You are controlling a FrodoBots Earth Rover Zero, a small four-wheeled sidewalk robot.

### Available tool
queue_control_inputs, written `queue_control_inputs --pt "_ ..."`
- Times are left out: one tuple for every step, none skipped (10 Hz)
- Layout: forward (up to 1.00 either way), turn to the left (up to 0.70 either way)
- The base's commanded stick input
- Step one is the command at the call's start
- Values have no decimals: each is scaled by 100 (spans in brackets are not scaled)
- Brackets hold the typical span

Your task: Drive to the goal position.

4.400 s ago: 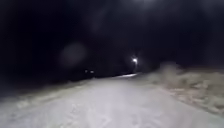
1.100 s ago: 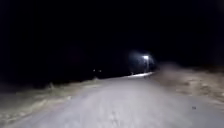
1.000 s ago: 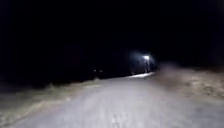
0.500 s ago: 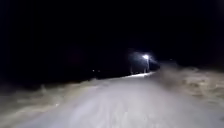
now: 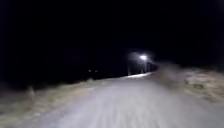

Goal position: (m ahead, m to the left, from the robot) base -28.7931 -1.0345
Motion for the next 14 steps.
queue_control_inputs --pt "4 -1" --pt "2 0" --pt "0 0" --pt "3 0" --pt "5 -1" --pt "4 -19" --pt "0 -97" --pt "2 -60" --pt "4 -22" --pt "5 -10" --pt "1 -79" --pt "3 -47" --pt "4 -33" --pt "1 -83"
